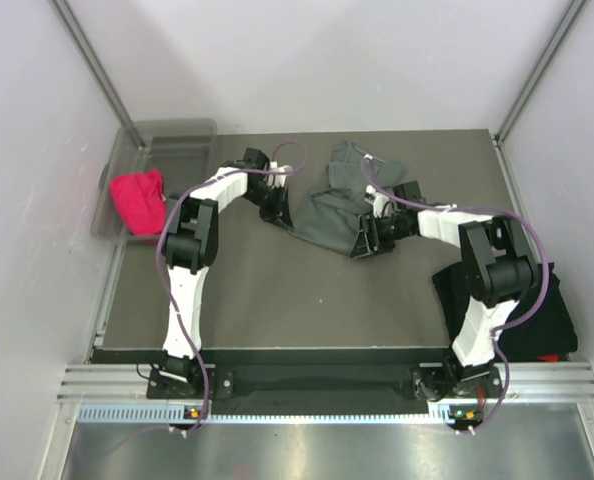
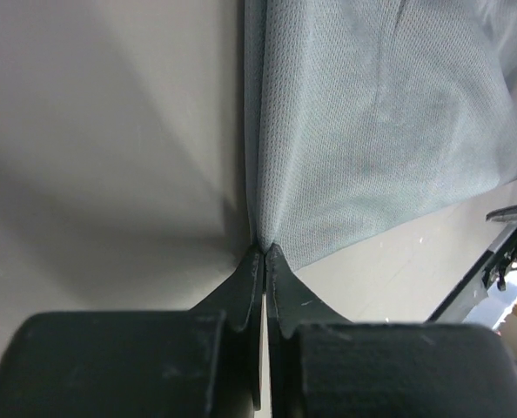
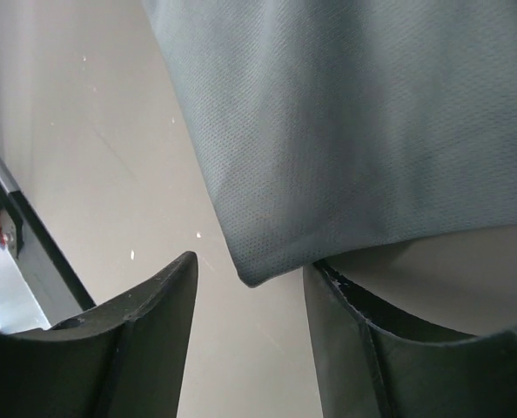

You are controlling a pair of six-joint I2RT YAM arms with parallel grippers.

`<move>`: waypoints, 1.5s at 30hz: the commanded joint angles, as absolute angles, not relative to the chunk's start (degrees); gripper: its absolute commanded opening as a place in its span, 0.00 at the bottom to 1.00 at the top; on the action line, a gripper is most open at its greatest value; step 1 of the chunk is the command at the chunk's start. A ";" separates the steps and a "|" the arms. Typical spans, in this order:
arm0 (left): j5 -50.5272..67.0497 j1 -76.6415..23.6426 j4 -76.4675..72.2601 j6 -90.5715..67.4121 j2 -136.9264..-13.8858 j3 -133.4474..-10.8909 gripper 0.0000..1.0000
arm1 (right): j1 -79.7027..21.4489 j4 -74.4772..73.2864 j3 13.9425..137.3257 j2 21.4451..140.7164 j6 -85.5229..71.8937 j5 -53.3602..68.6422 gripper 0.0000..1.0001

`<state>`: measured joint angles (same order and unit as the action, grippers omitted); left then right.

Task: Fold and stack the t-shirts
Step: Fold the tshirt

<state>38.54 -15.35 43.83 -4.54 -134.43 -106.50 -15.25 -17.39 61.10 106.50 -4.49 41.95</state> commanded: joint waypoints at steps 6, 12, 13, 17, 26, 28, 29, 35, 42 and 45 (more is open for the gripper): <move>38.94 -18.19 38.27 -8.51 -120.17 -88.62 0.00 | -10.38 -18.46 52.67 93.36 -5.78 39.20 0.58; 31.65 -23.81 22.80 -17.13 -104.78 -68.49 0.00 | -6.77 -21.53 49.22 86.50 -9.39 37.45 0.63; 30.34 -24.43 21.28 -18.97 -101.20 -64.73 0.00 | -6.77 -22.06 48.52 85.61 -10.54 37.09 0.64; 26.81 -25.31 17.32 -22.41 -95.72 -58.72 0.00 | -6.77 -20.49 42.99 82.71 -15.72 36.74 0.64; 28.65 -25.57 15.56 -24.52 -96.41 -57.48 0.00 | -6.68 -19.61 39.73 85.78 -22.40 39.99 0.58; 28.48 -26.01 15.29 -24.70 -96.85 -57.13 0.00 | -6.77 -15.76 37.98 86.57 -25.13 42.69 0.58; 28.30 -26.28 15.12 -24.78 -96.86 -56.87 0.00 | -6.68 -14.25 37.36 86.66 -26.44 43.58 0.58; 28.65 -27.42 13.89 -25.49 -97.47 -55.63 0.00 | -6.86 -9.50 34.37 87.18 -31.99 44.21 0.58; 29.00 -28.91 13.27 -25.84 -98.26 -55.90 0.00 | -7.12 -6.68 36.38 92.02 -33.92 44.47 0.57; 29.00 -28.92 13.18 -25.84 -98.17 -55.90 0.00 | -7.64 -4.93 36.74 93.60 -35.07 45.08 0.57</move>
<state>27.66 -28.64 16.05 -25.43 -98.15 -55.99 -7.01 -8.29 35.53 91.68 -33.85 46.83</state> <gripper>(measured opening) 0.012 0.568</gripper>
